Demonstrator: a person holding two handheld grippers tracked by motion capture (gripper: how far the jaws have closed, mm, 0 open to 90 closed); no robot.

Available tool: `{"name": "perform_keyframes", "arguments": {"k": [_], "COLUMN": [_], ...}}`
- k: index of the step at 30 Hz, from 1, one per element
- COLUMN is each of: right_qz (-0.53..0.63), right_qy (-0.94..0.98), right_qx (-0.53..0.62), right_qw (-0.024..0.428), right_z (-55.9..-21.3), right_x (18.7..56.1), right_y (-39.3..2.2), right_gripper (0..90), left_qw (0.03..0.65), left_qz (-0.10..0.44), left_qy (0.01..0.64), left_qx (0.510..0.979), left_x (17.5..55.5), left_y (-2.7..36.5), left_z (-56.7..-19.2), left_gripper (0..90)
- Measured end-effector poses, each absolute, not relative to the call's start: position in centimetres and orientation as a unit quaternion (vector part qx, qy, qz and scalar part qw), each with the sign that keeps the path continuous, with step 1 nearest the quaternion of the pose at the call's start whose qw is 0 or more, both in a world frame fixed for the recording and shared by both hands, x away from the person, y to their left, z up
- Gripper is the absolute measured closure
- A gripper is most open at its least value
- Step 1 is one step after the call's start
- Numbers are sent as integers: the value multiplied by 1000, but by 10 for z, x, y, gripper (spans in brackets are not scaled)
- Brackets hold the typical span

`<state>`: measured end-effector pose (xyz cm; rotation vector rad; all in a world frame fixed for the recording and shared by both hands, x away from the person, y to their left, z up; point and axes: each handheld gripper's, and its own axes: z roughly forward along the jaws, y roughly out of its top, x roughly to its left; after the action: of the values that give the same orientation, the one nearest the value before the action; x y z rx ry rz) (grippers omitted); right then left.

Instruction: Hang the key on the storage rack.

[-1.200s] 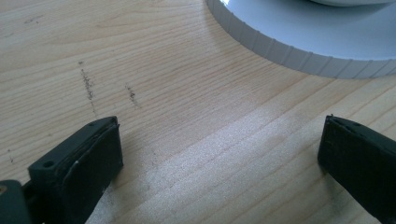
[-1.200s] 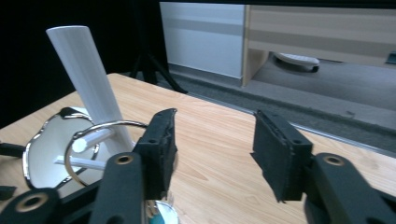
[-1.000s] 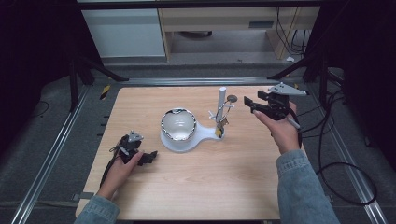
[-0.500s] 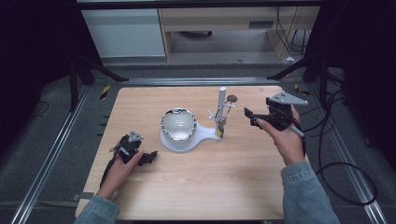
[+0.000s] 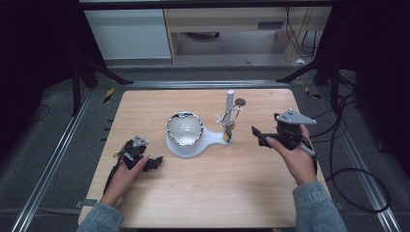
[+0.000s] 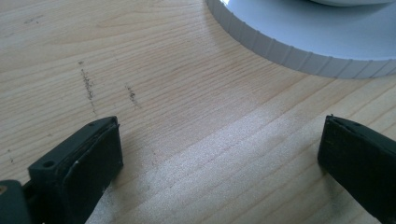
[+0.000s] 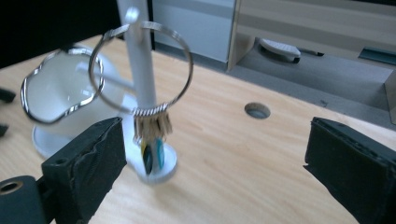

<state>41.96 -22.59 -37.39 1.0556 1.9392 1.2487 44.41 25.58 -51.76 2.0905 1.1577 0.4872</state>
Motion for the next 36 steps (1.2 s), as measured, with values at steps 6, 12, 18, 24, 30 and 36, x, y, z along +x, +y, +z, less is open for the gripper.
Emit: {"name": "perform_keyframes", "arguments": {"k": [6, 12, 18, 24, 30, 36], "right_qz": [454, 446, 439, 419, 394, 370], "right_qy": [746, 749, 756, 768, 777, 773], "right_qx": [394, 405, 408, 415, 432, 462], "right_qw": [288, 275, 263, 250, 232, 226], "right_z": [-398, -417, -434, -453, -475, -486], "right_x": [407, 401, 398, 397, 401, 408], "right_y": [-227, -231, -234, -240, -250, -265], "right_gripper": [52, 54, 61, 77, 93, 86], "left_qw": [344, 344, 344, 344, 344, 344], "left_qz": [188, 188, 188, 188, 188, 188], "left_qy": [446, 446, 446, 445, 445, 446], "left_qx": [805, 805, 805, 805, 805, 804], "left_x": [444, 444, 444, 444, 444, 444], "left_y": [256, 256, 256, 256, 256, 256], "left_z": [-518, -518, -518, -518, -518, -518], "left_gripper": [0, 0, 0, 0, 0, 0]}}
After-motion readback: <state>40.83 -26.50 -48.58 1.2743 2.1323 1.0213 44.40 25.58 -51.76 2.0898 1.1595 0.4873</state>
